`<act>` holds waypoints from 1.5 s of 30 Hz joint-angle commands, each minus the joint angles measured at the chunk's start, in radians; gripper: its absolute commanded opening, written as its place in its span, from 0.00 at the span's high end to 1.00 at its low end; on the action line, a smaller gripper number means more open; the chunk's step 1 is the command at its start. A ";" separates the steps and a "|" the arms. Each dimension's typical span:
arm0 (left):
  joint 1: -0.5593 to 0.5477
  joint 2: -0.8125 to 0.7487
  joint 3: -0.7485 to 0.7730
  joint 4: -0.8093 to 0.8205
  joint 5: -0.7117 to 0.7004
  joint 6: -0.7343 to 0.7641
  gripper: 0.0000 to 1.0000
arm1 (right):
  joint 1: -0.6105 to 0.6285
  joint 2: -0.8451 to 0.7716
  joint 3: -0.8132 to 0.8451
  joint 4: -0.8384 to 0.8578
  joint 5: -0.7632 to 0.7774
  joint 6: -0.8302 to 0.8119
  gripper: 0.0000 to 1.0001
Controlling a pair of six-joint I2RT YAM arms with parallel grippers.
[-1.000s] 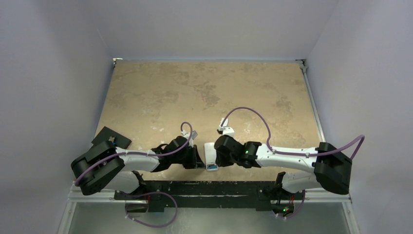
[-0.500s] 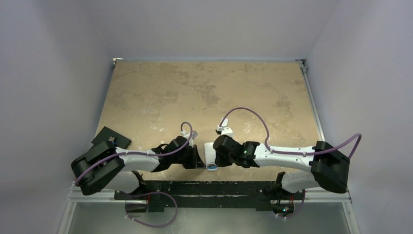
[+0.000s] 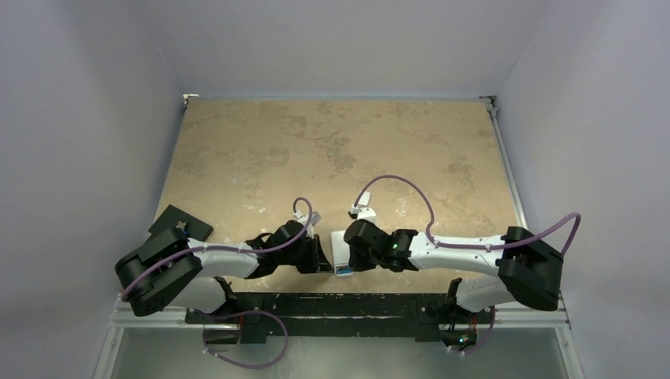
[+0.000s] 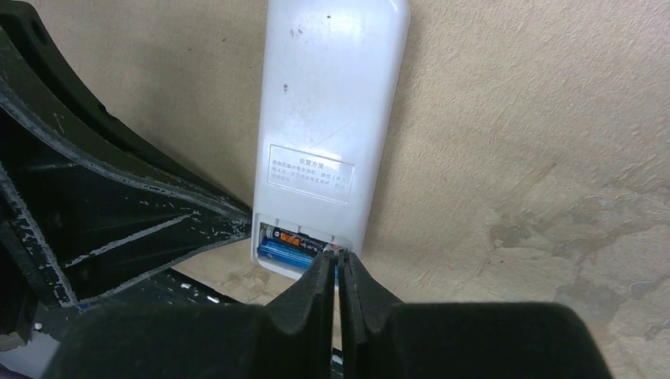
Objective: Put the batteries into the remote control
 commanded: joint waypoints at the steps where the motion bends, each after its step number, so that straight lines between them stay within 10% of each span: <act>1: -0.005 0.004 0.013 0.016 -0.005 0.007 1.00 | -0.002 0.018 0.033 0.038 0.004 -0.012 0.88; 34: -0.006 0.029 0.027 0.019 0.002 0.014 1.00 | 0.027 0.146 0.136 -0.083 0.033 -0.131 1.00; 45: -0.006 0.000 0.019 -0.031 -0.028 0.020 1.00 | 0.027 0.050 0.201 -0.149 0.083 -0.137 0.85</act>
